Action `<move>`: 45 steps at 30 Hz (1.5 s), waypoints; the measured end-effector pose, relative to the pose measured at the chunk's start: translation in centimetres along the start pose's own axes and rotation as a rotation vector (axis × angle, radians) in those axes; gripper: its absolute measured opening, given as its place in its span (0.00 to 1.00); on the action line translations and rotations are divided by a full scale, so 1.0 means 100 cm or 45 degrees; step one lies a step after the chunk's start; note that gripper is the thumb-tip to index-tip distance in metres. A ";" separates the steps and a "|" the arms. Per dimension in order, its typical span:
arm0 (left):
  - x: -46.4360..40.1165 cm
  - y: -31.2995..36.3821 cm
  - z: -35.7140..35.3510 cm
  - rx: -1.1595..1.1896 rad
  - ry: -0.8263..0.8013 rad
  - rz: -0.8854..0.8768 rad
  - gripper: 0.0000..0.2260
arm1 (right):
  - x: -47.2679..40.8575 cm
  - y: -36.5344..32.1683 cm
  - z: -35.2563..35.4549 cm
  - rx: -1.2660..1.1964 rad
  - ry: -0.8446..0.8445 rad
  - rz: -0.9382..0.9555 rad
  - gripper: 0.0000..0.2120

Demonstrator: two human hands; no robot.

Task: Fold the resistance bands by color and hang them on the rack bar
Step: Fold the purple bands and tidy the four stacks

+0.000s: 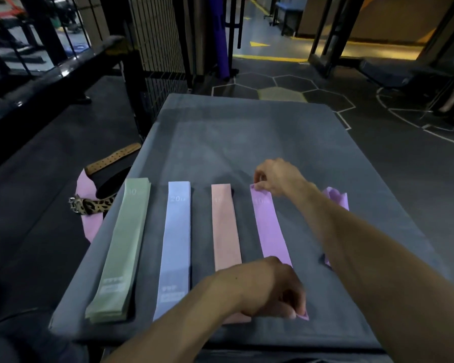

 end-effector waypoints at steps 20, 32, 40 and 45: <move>0.003 0.004 0.009 -0.358 0.061 0.099 0.08 | 0.061 0.024 -0.009 -0.240 0.297 -0.372 0.09; 0.018 0.013 0.027 -0.341 0.275 0.175 0.06 | 0.190 0.135 -0.050 -0.392 -0.005 -0.738 0.06; 0.020 0.017 0.018 -0.330 0.265 0.202 0.06 | 0.200 0.139 -0.051 -0.566 0.165 -0.842 0.06; 0.018 0.017 0.025 -0.329 0.320 0.197 0.05 | 0.200 0.145 -0.013 -0.742 0.433 -0.774 0.01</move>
Point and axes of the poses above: each hand's wrist, its own x-axis away from the middle knuckle, its own z-axis out of the back of the hand, y = z × x, the point moved 5 cm from there along -x, towards the middle knuckle, and after that the axes turned 12 degrees about x, right-handed, at the moved point
